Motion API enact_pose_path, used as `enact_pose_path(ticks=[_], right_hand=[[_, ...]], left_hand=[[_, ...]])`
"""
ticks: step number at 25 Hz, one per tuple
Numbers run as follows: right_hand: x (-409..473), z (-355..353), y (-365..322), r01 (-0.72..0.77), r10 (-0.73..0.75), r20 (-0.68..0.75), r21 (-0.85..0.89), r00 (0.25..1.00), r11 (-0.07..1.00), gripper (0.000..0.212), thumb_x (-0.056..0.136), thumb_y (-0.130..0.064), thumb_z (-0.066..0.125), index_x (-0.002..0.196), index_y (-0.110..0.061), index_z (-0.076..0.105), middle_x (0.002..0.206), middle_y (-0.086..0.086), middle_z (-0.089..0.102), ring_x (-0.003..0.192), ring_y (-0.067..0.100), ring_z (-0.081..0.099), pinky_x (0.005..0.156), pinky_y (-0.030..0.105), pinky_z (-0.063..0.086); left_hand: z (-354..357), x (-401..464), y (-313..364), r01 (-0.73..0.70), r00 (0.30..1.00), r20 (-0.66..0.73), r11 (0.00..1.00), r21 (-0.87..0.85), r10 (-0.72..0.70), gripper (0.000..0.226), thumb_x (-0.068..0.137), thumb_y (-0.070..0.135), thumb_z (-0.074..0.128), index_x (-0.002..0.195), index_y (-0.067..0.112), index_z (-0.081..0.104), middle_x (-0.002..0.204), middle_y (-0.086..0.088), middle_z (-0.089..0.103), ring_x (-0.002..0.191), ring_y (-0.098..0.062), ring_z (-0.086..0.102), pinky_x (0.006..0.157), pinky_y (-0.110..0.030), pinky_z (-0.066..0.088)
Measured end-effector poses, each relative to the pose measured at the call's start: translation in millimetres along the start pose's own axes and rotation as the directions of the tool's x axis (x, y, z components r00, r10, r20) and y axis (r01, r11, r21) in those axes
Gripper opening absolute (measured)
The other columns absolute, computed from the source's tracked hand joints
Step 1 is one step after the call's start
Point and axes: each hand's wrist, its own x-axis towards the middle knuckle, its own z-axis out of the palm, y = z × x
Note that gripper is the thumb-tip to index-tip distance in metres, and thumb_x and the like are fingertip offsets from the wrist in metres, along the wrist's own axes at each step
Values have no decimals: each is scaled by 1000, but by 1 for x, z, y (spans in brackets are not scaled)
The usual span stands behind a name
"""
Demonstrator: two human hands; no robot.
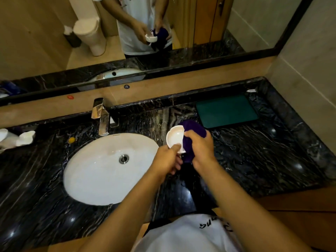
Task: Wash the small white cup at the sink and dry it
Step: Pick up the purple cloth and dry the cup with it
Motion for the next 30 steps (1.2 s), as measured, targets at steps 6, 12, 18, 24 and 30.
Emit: enact_pose_path(ticks=[6,12,18,24,30], right_hand=[[-6,1,-1,32,-8,196,-122,981,992,56,59,-22,77,113,-24,64,102,4,75,90,23,74,68,34,60],[-40,13,50,-11,10,33,36,999,999,47,77,-18,82,116,-21,57,104,5,75,84,16,75,66,28,60],[-31,-33,19,-94,96,223,-18,970,995,39,71,-17,83,107,-22,70,102,9,79,88,25,77,67,34,60],[-27,-14,-27,445,-252,412,-486,876,752,34,70,-50,70,100,-35,64,91,-11,73,81,3,69,66,24,57],[-40,13,-8,503,-434,290,-678,853,536,39,82,-37,73,116,-20,64,113,0,61,95,16,60,75,27,51]], left_hand=[[-7,8,10,-125,981,-148,992,33,129,41,92,44,54,95,7,72,80,-18,73,60,-29,65,45,-27,45],[-5,30,-11,13,902,-350,826,-564,-254,31,95,16,58,118,-3,62,105,-20,71,88,-35,71,64,-38,61],[-60,35,-4,-162,958,-280,675,-720,-69,29,105,10,48,131,0,50,133,-24,53,119,-46,56,90,-65,54],[-46,3,0,32,986,120,584,-811,112,47,83,10,54,129,10,61,127,-24,65,108,-40,66,85,-58,56],[-9,-3,4,74,977,179,604,-793,115,30,103,30,50,124,17,66,111,-14,73,95,-23,73,79,-36,61]])
